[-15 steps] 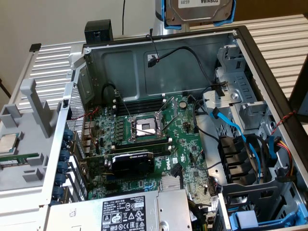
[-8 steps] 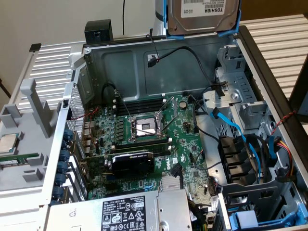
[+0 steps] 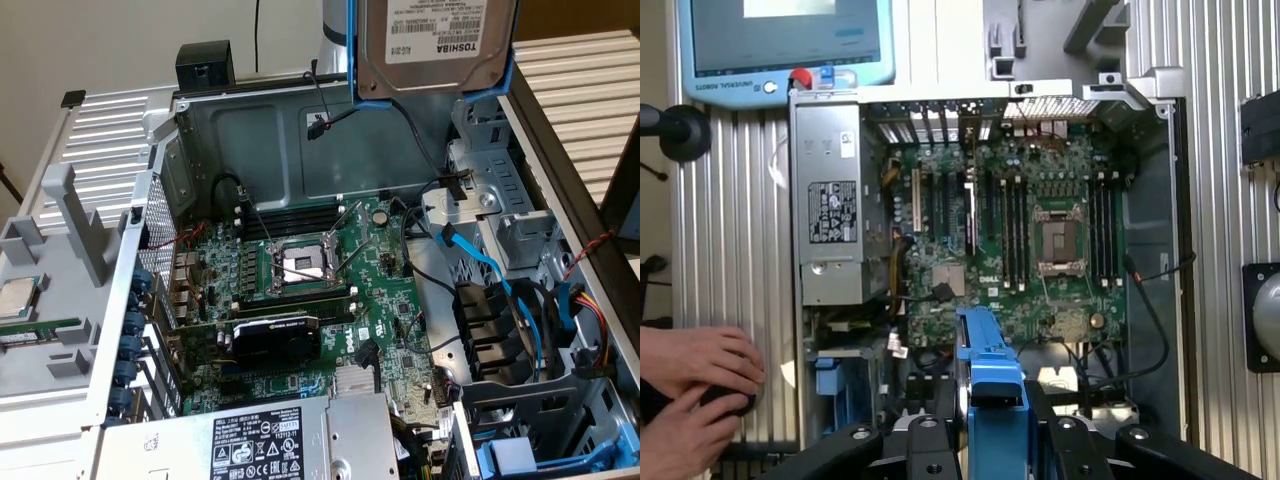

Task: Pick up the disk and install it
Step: 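Pick up the disk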

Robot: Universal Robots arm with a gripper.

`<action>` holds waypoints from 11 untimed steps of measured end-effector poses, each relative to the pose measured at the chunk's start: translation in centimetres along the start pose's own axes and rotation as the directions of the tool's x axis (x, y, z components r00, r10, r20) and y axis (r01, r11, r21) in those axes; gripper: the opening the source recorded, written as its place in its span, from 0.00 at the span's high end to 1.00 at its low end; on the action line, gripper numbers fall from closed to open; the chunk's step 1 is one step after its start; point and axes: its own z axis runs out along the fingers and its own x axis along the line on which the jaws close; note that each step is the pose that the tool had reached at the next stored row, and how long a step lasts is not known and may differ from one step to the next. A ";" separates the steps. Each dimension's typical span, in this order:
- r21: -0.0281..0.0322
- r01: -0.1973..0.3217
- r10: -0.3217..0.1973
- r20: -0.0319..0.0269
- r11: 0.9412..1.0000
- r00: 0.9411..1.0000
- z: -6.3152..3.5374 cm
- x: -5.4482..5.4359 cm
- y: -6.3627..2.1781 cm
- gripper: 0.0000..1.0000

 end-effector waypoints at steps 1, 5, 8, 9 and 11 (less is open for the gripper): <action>0.000 0.000 0.000 0.000 1.000 1.000 0.01 0.1 -0.14 0.64; 0.000 0.000 0.000 0.000 1.000 1.000 0.02 0.4 -0.91 0.64; 0.000 -0.001 0.001 0.000 1.000 1.000 0.02 0.5 -1.44 0.64; 0.000 -0.001 0.001 0.000 1.000 1.000 0.02 0.5 -1.63 0.64; 0.000 -0.001 0.001 0.000 1.000 1.000 0.00 0.6 -2.06 0.64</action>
